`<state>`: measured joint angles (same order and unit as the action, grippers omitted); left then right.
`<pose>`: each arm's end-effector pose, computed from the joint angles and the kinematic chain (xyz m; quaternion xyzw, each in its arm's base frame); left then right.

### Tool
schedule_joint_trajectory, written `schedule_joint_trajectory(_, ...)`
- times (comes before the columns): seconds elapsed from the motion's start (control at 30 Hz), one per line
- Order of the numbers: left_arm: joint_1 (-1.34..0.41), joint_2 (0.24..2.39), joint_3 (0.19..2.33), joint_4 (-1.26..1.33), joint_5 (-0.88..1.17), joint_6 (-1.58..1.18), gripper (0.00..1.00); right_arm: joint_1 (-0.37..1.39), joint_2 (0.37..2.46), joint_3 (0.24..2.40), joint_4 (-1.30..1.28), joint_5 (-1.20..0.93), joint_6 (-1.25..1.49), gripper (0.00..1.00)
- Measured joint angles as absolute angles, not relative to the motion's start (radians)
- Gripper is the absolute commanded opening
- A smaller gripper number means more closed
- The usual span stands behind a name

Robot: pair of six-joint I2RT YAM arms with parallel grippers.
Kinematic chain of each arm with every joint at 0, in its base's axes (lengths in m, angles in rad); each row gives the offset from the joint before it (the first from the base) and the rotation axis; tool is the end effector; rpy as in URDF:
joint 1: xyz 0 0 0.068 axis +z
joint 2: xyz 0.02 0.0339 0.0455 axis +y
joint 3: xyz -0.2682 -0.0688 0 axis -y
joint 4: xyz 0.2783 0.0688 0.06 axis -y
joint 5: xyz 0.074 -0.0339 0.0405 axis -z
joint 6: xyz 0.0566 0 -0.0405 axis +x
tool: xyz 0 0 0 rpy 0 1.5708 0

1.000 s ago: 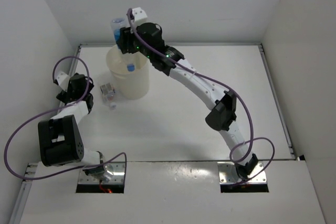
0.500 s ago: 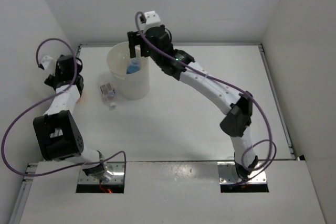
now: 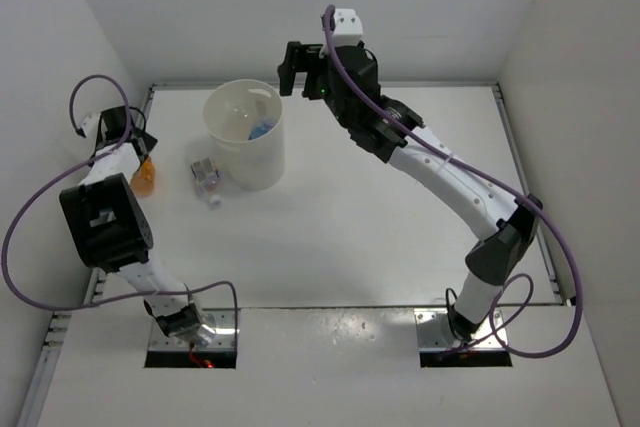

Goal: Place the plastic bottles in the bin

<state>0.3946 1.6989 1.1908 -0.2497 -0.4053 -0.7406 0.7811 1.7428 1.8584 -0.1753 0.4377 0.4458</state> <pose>0.3774 0.1813 0.2099 -0.5508 0.7159 0.1154 0.4133 0.3439 0.3072 0.4620 0.0282 0.7254 0.2561 0.6383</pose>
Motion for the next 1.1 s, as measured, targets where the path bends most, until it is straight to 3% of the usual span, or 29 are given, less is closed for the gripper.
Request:
schedule_joint_trajectory(0.33,0.395,1.835,1.328,-0.29,-0.33,-0.598,1.0,0.75,1.745,1.786,-0.224,0.424,0.466,1.0)
schedule_joint_trajectory(0.8,0.395,1.948,1.34,-0.231,-0.271,-0.388,0.99,0.706,1.829,1.822,-0.299,0.353,0.506,1.0)
schedule_joint_trajectory(1.1,0.395,1.983,1.34,-0.208,-0.218,-0.349,0.73,0.675,1.831,1.822,-0.324,0.337,0.541,1.0)
